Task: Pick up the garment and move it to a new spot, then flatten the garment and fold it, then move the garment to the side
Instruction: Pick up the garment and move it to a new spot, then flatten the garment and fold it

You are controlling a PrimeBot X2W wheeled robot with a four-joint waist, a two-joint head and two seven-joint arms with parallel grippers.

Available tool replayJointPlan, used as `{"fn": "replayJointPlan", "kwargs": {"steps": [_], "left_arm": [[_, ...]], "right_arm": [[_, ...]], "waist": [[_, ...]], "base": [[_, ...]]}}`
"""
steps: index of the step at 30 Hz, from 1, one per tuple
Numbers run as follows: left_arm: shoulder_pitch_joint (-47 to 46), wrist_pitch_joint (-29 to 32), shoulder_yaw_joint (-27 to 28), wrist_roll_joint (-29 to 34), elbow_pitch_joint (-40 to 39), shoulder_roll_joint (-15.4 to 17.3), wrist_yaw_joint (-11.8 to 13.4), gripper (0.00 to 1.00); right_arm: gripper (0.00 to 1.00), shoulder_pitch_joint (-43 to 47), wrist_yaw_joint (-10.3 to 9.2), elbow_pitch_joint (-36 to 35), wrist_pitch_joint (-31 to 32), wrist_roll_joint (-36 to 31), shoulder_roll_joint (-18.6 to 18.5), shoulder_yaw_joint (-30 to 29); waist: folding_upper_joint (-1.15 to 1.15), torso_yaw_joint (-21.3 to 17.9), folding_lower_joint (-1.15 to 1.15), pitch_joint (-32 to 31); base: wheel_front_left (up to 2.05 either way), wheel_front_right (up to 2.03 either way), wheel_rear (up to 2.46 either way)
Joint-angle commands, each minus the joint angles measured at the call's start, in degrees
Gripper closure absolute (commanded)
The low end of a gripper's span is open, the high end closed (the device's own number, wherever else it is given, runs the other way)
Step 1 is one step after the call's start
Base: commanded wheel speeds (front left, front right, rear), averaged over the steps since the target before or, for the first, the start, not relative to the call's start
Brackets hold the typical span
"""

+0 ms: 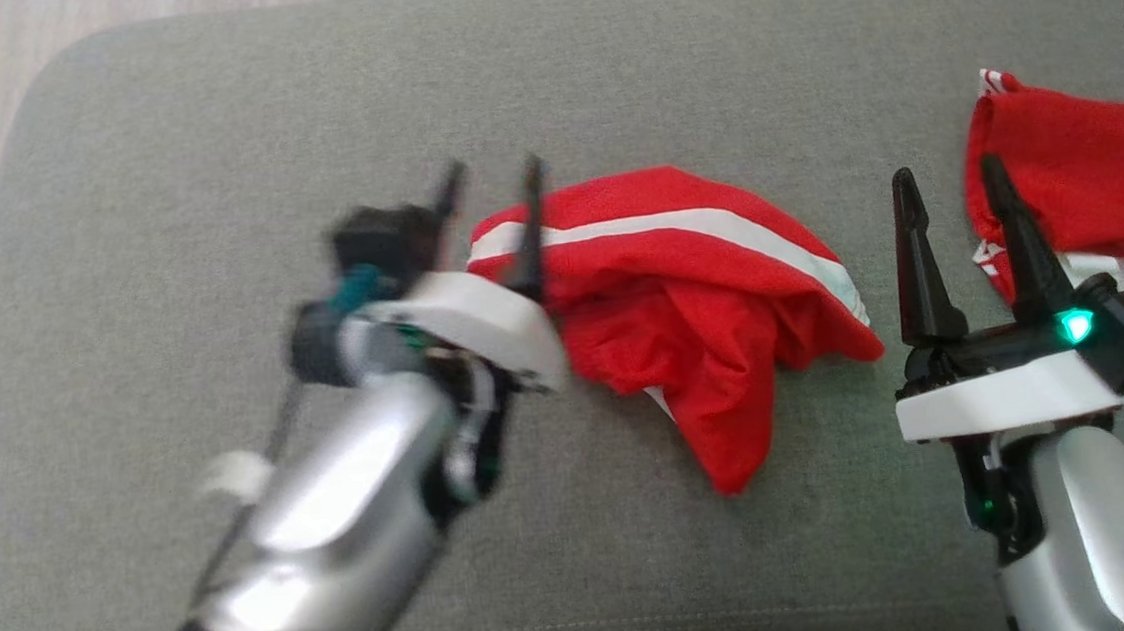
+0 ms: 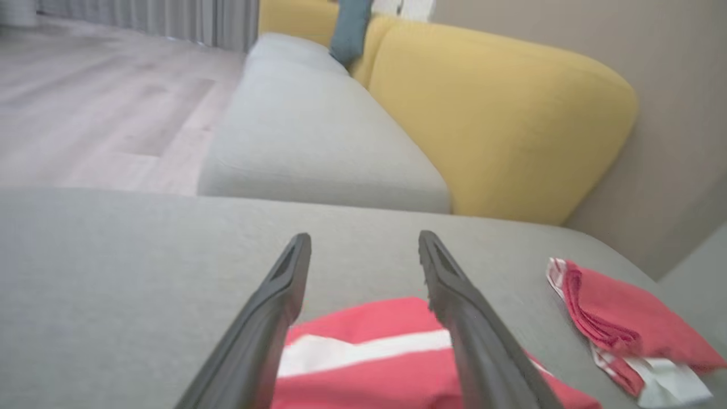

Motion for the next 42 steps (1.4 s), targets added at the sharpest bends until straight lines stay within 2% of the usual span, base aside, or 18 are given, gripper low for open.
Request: {"fn": "replayJointPlan", "kwargs": {"steps": [1,6,11,16,21,28,34,42], "left_arm": [[0.23,-0.76,5.21,2.22,-3.42,2.91,-0.62,0.00],[6.25,-0.76,13.49,9.18,-9.14,7.91,-2.86,0.00],[13.28,-0.76,19.94,13.37,-12.77,9.06,-4.12,0.00],[20.51,-0.76,27.18,16.58,-15.39,6.39,-5.78,0.00],[22.63,-0.76,30.89,20.19,-15.31,3.62,-8.75,0.00],[22.93,-0.76,33.81,23.54,-13.78,0.80,-12.18,0.00],[22.93,-0.76,34.90,25.39,-12.42,-0.92,-14.46,0.00],[22.37,-0.76,35.95,27.10,-11.37,-2.55,-16.54,0.00]], "right_arm": [[0.00,-0.32,0.36,-1.58,-0.33,-0.21,-0.06,1.47],[0.00,0.53,0.36,-1.08,-0.54,-0.13,-0.06,1.41],[0.00,0.90,0.36,-0.82,-0.61,-0.03,-0.06,1.26],[0.00,1.46,0.36,-0.60,-0.42,-0.31,-0.06,-0.06],[0.00,1.05,0.36,0.33,0.36,-0.28,-0.06,-1.93],[0.00,-0.42,0.36,7.71,4.50,3.63,-0.06,-5.43],[0.00,-2.24,0.36,15.76,7.66,7.43,-0.06,-4.42],[0.00,-5.46,0.36,22.69,7.78,3.66,-0.06,-3.46]], "waist": [[0.00,0.56,0.00,-0.47],[0.00,1.42,0.00,-1.29],[0.00,1.72,0.00,-1.78],[0.00,2.43,0.00,-1.58],[0.00,3.03,0.00,-1.13],[0.00,3.31,0.00,-0.06],[0.00,3.29,0.00,0.88],[0.00,3.67,0.00,2.21]], "base": [[0.00,0.00,0.00],[0.00,0.00,0.00],[0.00,0.00,0.00],[0.00,0.00,0.00],[0.00,0.00,0.00],[0.00,0.00,0.00],[0.00,0.00,0.00],[0.00,0.00,0.00]]}}
